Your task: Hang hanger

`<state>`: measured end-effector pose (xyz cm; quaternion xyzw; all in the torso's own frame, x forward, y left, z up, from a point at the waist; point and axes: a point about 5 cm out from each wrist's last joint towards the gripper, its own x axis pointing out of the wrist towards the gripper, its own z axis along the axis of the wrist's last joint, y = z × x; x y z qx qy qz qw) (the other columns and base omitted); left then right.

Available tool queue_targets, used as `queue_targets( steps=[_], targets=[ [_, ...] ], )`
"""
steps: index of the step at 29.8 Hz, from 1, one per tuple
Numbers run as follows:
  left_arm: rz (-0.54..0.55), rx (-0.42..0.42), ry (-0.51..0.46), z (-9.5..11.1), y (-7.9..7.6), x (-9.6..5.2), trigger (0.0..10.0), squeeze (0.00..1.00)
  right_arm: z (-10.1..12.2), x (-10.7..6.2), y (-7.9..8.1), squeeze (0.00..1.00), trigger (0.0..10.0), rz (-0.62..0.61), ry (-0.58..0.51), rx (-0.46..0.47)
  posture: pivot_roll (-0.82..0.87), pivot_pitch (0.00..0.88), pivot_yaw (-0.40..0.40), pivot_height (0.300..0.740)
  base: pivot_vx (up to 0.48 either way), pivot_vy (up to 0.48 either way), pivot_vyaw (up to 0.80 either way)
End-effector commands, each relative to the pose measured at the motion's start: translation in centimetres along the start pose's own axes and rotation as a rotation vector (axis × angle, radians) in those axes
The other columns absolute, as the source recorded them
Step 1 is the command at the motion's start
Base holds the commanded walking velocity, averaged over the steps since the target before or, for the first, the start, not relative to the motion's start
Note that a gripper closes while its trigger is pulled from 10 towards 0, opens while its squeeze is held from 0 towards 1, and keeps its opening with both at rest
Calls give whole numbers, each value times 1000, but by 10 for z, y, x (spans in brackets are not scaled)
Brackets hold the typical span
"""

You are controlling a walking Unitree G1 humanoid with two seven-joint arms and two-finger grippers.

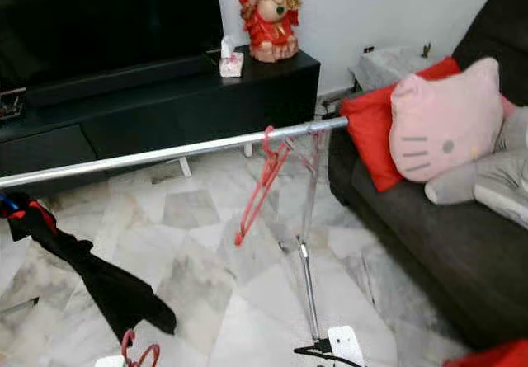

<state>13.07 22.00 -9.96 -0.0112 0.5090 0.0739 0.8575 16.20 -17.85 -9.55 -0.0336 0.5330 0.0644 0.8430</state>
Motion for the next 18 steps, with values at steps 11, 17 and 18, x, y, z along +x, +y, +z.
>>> queue_targets(
  steps=[11,17,18],
  targets=[
    [20,21,-11,1,1,0,10000,0,4,0,1,0,10000,2,-4,-9,-82,0,22,740,28,0,0],
    [46,66,-50,5,2,0,10000,0,4,0,1,0,10000,3,-4,-10,-77,0,20,740,0,0,0],
    [46,66,-50,5,2,0,10000,0,4,0,1,0,10000,3,-4,-10,-77,0,20,740,0,0,0]
  ],
)
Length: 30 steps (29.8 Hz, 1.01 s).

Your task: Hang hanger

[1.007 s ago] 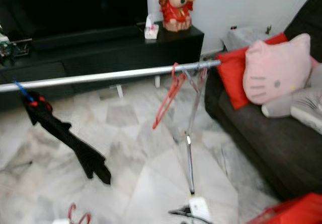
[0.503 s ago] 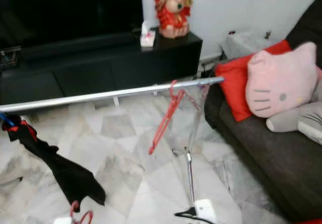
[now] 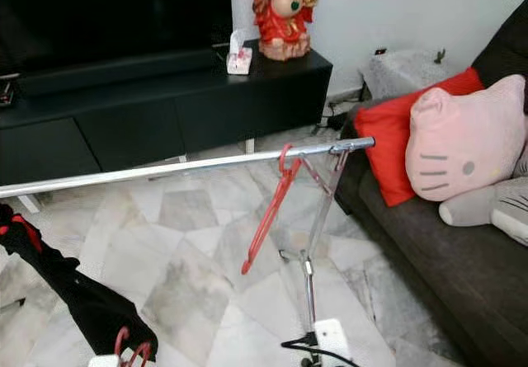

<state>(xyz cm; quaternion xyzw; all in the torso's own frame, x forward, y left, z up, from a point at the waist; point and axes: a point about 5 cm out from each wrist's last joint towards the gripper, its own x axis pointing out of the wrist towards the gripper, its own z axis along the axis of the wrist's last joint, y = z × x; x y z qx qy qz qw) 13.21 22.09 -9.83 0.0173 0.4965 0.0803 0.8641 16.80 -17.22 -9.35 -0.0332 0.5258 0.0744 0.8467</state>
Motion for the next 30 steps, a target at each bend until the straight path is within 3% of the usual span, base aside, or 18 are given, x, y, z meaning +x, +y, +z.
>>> queue_targets(
  steps=[1,9,12,16,30],
  targets=[
    [11,24,-24,4,2,0,10000,0,-3,-1,-5,0,10000,-14,12,3,-77,0,20,740,0,0,0],
    [23,34,-6,2,2,0,10000,0,-3,-1,-5,0,10000,-10,12,-13,-83,0,23,740,0,-35,0],
    [19,62,15,0,2,0,10000,0,-2,-1,-5,0,10000,-3,3,-53,-82,0,23,740,0,-379,173],
    [19,58,15,-1,2,0,10000,0,-2,-1,-5,0,10000,-5,5,-40,-81,0,22,740,0,-422,663],
    [27,64,-2,0,1,0,10000,0,-4,-1,-5,0,10000,1,9,-41,-78,0,17,740,0,-413,0]
  ],
)
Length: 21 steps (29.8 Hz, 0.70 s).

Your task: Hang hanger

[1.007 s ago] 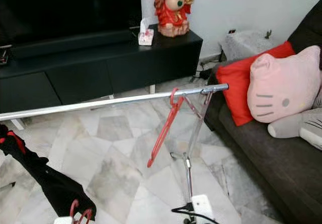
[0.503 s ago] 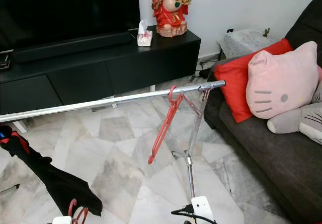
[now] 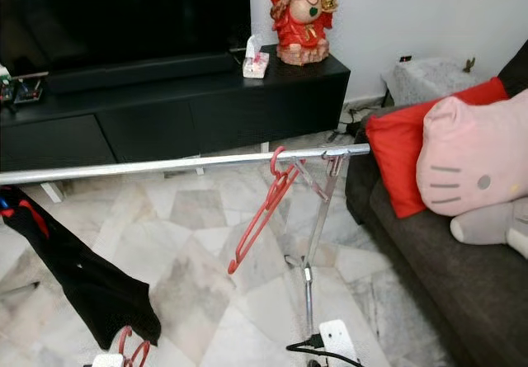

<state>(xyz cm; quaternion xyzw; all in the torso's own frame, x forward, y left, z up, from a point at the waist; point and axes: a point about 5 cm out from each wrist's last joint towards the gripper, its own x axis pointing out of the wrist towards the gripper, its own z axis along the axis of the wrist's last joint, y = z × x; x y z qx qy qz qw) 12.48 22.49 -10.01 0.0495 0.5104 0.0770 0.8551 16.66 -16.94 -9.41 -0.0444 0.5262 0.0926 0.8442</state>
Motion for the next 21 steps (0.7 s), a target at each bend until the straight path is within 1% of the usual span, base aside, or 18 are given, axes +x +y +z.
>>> queue_targets(
  steps=[1,7,11,12,13,14,15,18,19,20,21],
  targets=[
    [11,-6,-41,8,-3,1,10000,0,-3,-2,-8,0,10000,-18,5,-3,-80,0,17,740,0,0,0],
    [57,-25,-109,13,0,0,10000,0,-3,-2,-8,0,10000,-21,4,-5,-76,0,12,740,0,0,0],
    [92,-40,-144,15,1,-1,10000,0,-3,-2,-8,0,10000,-17,6,-22,-76,0,12,740,0,0,0],
    [110,-33,-273,42,3,-1,10000,0,-3,-2,-8,0,10000,-18,5,-19,-79,0,10,740,0,0,0],
    [123,-30,-371,62,4,-2,10000,0,-2,-2,-8,0,10000,-19,4,-17,-79,0,10,740,0,0,0],
    [131,-29,-436,75,4,-4,10000,0,-2,-2,-9,0,10000,-20,3,-16,-79,0,10,740,0,0,0],
    [136,-28,-470,82,5,-5,10000,0,-2,-2,-9,0,10000,-20,3,-15,-79,0,10,740,0,0,0],
    [138,-29,-472,82,4,-5,10000,0,-2,-2,-9,0,10000,-20,3,-16,-79,0,10,740,0,0,0],
    [152,-48,-517,87,10,-7,10000,0,-2,-2,-9,0,10000,-22,1,-16,-76,0,5,740,0,0,0],
    [172,-72,-582,94,18,-11,10000,0,-1,-2,-10,0,10000,-24,0,-17,-76,0,5,740,0,0,0],
    [172,-72,-582,94,18,-11,10000,0,-1,-2,-10,0,10000,-24,0,-17,-76,0,5,740,0,0,0]
  ],
)
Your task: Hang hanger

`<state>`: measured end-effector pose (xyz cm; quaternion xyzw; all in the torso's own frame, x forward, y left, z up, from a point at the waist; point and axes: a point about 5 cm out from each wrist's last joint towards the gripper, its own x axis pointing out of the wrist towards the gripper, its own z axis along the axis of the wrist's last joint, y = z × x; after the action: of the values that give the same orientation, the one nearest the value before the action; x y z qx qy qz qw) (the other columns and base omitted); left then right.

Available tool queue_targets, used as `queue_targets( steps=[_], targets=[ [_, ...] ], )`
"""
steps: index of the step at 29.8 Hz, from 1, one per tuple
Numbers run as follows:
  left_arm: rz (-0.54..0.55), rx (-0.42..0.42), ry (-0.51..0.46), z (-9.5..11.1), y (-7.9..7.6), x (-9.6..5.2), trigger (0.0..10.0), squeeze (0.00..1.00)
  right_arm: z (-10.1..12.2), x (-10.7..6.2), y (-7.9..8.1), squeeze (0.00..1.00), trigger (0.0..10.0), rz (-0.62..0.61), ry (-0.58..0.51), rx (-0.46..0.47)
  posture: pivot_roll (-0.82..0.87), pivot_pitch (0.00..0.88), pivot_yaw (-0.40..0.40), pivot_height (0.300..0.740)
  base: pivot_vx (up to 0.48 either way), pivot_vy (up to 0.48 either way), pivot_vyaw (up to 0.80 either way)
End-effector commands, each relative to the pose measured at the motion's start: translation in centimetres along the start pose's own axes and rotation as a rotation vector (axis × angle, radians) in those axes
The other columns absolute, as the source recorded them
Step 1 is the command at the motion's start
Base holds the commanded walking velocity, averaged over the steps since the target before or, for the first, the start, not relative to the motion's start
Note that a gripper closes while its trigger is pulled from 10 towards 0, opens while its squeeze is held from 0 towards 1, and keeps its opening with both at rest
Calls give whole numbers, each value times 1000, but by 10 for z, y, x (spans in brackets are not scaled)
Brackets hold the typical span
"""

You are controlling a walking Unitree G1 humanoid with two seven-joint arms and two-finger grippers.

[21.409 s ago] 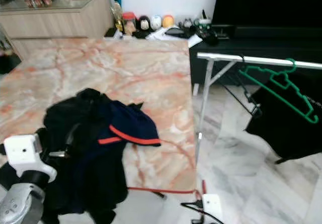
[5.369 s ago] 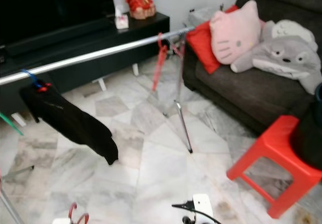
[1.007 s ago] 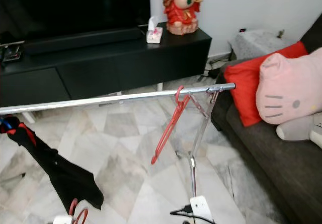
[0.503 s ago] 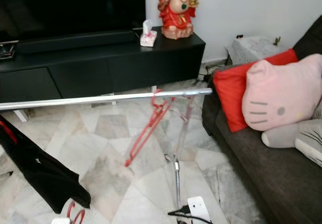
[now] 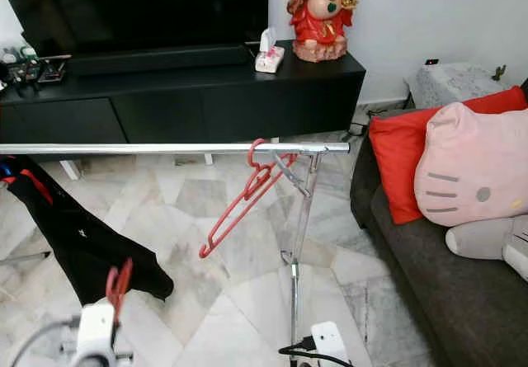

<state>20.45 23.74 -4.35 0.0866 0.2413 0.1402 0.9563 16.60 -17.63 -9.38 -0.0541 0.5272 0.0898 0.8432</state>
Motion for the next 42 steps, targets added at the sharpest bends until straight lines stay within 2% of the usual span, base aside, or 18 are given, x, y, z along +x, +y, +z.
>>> queue_targets(
  steps=[1,2,5,17,22,42],
  targets=[
    [19,-27,-65,6,4,-1,10000,0,0,-1,-3,0,10000,-9,-5,-7,-71,0,1,740,0,0,0],
    [10,-33,-140,17,2,-1,10000,0,1,-1,-4,0,10000,-9,-5,-11,-67,0,0,740,0,0,0],
    [13,-48,-261,39,-2,-3,10000,0,1,-1,-4,0,10000,-9,-5,-14,-68,0,0,740,0,0,0],
    [-18,-102,-389,81,-11,5,10000,0,3,-1,-4,0,10000,-11,-9,-13,-72,0,2,740,0,0,0],
    [-25,-111,-395,85,-12,7,10000,0,2,-1,-4,0,10000,-11,-8,-10,-73,0,4,740,0,0,0],
    [-42,-118,-383,86,-10,5,10000,0,2,-1,-4,0,10000,-8,-4,-18,-69,0,2,740,276,0,0]
  ],
)
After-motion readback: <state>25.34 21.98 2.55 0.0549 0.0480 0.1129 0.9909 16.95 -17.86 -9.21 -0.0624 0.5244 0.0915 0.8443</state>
